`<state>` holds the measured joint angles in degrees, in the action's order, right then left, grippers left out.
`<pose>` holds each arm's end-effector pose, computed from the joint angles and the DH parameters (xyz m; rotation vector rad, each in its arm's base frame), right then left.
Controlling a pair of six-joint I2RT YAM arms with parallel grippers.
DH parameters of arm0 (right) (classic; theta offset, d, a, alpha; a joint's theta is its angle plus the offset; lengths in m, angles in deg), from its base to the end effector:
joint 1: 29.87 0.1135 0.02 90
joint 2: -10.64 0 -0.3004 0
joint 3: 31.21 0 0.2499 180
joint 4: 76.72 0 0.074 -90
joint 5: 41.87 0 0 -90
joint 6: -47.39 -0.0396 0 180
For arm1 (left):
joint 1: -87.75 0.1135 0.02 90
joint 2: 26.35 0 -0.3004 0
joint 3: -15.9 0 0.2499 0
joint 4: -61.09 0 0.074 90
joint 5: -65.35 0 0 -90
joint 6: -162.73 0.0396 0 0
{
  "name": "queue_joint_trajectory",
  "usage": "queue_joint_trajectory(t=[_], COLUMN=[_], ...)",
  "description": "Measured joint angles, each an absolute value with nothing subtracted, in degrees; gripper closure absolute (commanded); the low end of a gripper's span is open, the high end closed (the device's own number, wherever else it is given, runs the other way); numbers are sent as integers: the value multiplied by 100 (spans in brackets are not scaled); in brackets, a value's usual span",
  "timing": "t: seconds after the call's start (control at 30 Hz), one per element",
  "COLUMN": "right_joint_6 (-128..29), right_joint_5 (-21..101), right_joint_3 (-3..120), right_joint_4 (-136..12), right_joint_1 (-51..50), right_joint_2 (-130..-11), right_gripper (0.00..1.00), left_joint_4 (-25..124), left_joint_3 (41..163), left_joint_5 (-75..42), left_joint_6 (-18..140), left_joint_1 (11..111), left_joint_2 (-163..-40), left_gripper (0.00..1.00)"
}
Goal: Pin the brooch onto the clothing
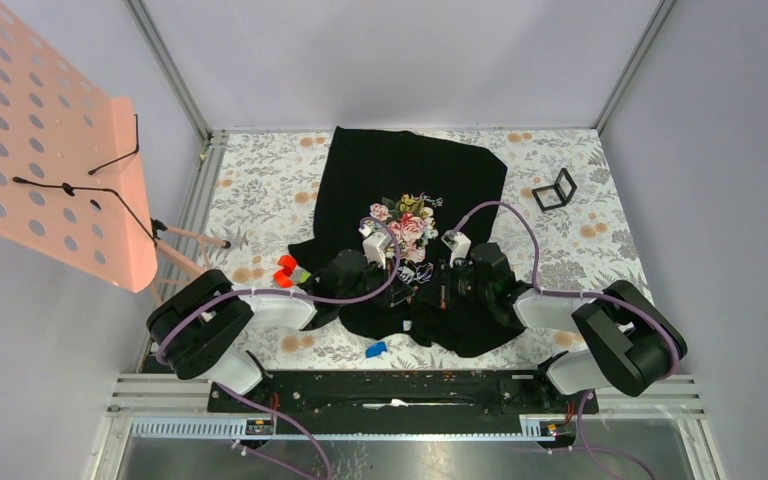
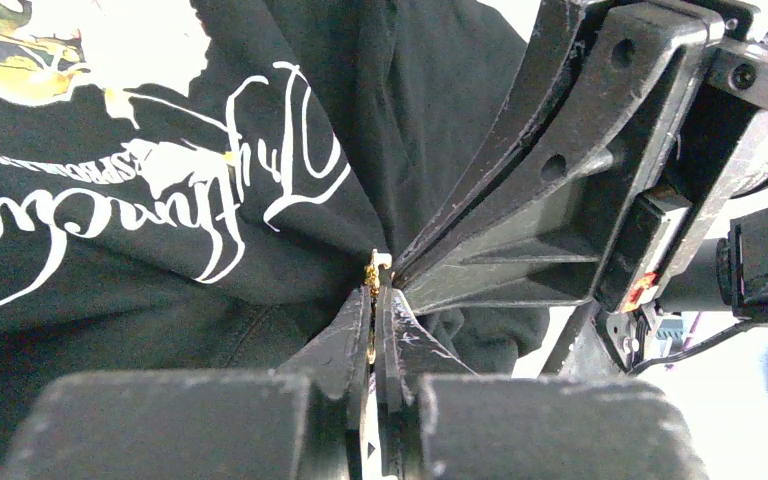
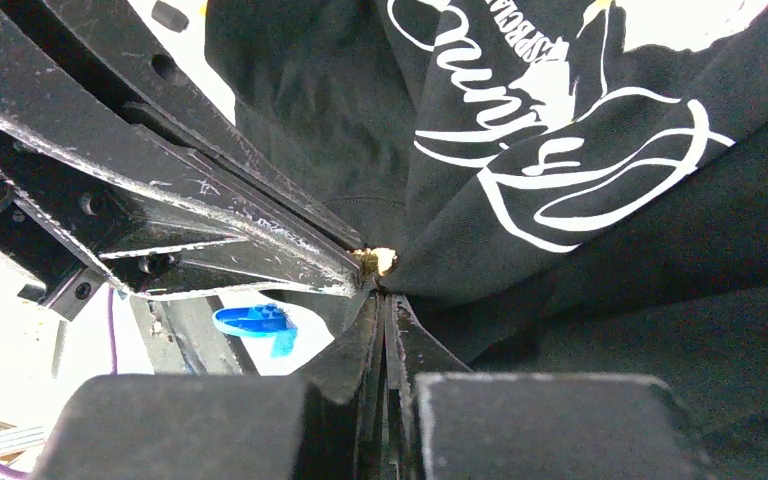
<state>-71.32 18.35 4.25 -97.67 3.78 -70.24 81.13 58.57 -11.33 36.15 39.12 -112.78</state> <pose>0.1942 0.1529 0.1872 -0.4538 2.1021 1.1885 0.1814 -0.2198 0.1952 0.3925 2.1418 -1.1462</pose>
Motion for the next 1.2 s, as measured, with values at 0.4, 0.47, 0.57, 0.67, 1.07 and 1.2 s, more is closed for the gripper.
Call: queue_joint_trajectory(t=[0.4,0.47,0.57,0.67,1.07,1.2], right_joint_6=[-7156,-7182,-7237,-7294,-7473,-7549], right_joint_5=[1695,1690,1673,1651,1655,1651], right_joint_3=[425,425,425,425,429,434], right_joint_4=[-9791,-9807,-9850,-9905,-9942,-9966], right_joint_1=[380,382,382,382,384,391], right_joint_2=[-7192,-7212,-7266,-7328,-7408,-7467], right_gripper=[100,100,100,100,100,100], left_joint_4=[8115,8115,8113,8113,8312,8334], left_joint_3=[5859,5857,5857,5857,5759,5735], left_joint_5=[-776,-755,-724,-691,-612,-593], left_joint_6=[3978,4015,4070,4125,4171,4177], left_joint_1=[3950,3950,3952,3952,3952,3952], left_joint_2=[-11350,-11353,-11353,-11359,-11385,-11388], left_gripper=[100,100,100,100,100,100])
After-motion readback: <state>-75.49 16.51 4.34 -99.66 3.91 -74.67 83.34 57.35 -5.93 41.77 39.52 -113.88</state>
